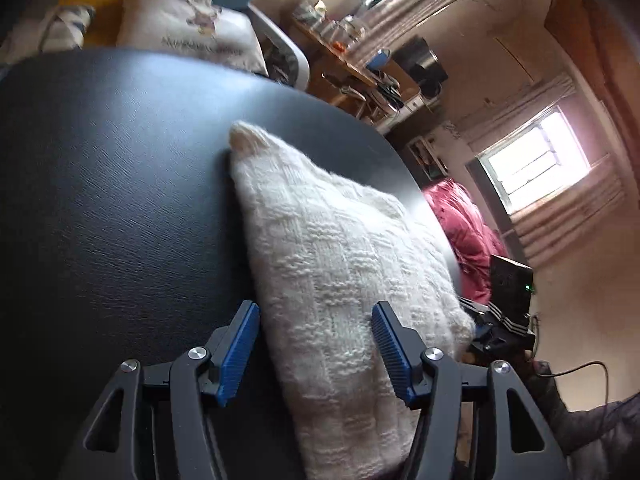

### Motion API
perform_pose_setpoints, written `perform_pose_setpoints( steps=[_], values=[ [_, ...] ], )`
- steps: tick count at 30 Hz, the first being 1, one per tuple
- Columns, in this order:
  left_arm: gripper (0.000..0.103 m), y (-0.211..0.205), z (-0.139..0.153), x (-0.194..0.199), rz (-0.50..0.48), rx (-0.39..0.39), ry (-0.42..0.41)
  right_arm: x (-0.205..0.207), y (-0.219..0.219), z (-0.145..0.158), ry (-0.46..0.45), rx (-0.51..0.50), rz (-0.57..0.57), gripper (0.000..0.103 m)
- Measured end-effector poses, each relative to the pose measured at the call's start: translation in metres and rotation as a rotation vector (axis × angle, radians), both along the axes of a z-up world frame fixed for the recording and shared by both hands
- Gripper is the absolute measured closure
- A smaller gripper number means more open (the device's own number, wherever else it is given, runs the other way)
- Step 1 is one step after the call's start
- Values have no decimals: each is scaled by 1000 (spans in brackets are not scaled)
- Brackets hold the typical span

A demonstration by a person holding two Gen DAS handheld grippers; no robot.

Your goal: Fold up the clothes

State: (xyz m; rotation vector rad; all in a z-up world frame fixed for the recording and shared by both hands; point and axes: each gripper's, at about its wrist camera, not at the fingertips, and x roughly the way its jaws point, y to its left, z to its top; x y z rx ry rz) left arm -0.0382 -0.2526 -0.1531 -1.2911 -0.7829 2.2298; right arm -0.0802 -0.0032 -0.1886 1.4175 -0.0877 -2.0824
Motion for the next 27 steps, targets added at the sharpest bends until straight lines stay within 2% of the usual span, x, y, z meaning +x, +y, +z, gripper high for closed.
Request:
perform_pose_setpoints(
  steps=[5,9,10,12,14,15,17,23,25,26,27],
  values=[
    [29,7,-2,-3,-2,4,5,-4,5,-2,-31,-48,7,1],
    [35,15,0,-3,-5,-1,21,-3,-2,-2,-14,-10,12,1],
    [37,16,0,-2,-6,-2,24,-4,-6,-2,-7,4,8,5],
    [43,20,1,-2,-7,-4,32,-2,-5,1,3,-4,2,34],
    [58,24,2,-2,-9,-6,40,-1,-4,3,7,-26,-1,54],
    [61,26,2,-2,-9,-8,44,1,-4,4,16,-25,-1,58],
    [70,29,5,1,3,-16,62,7,-4,5,35,-21,-5,61],
    [75,41,18,18,99,-38,157,15,-2,6,69,-31,-37,67],
    [75,49,21,24,95,-68,182,15,20,0,19,-79,-44,62],
    [75,53,21,25,87,-77,181,15,35,-3,-18,-108,-47,54],
    [74,55,21,25,83,-86,177,13,40,-7,-56,-142,-54,51]
  ],
)
